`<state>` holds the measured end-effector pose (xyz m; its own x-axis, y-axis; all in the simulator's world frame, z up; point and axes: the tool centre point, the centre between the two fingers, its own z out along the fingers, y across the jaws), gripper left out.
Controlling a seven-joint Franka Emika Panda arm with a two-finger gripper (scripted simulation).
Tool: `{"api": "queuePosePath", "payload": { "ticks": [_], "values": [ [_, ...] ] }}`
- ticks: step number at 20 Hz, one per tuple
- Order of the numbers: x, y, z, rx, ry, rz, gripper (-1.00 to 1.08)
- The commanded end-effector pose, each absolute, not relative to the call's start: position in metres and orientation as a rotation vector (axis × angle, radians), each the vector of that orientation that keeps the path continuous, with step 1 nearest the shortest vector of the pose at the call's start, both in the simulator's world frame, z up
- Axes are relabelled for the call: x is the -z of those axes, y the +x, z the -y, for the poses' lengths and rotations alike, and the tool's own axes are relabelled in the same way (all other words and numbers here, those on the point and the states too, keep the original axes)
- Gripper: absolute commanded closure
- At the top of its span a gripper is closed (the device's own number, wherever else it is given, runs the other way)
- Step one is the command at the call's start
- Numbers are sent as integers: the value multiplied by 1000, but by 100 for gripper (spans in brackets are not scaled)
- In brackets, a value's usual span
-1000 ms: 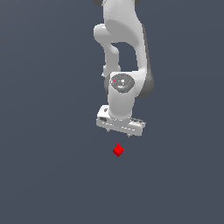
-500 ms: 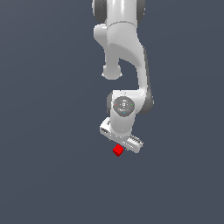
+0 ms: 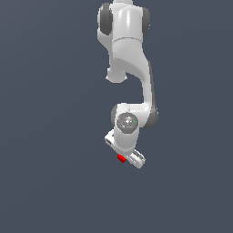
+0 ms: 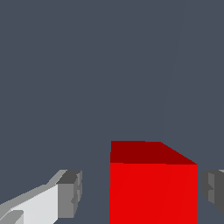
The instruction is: Pick up the red cube and move it to a goal position.
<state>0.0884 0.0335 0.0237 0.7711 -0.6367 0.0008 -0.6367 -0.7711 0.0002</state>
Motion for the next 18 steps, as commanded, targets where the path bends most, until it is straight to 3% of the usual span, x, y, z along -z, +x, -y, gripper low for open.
{"api": "queuePosePath", "payload": {
  "ticks": [1,6,7,18],
  "values": [
    [-20,91,-33,0,2947,1089,-92],
    [-20,91,-33,0,2945,1093,-92],
    [-20,91,-33,0,2945,1093,108],
    [-20,91,-33,0,2945,1093,108]
  ]
}}
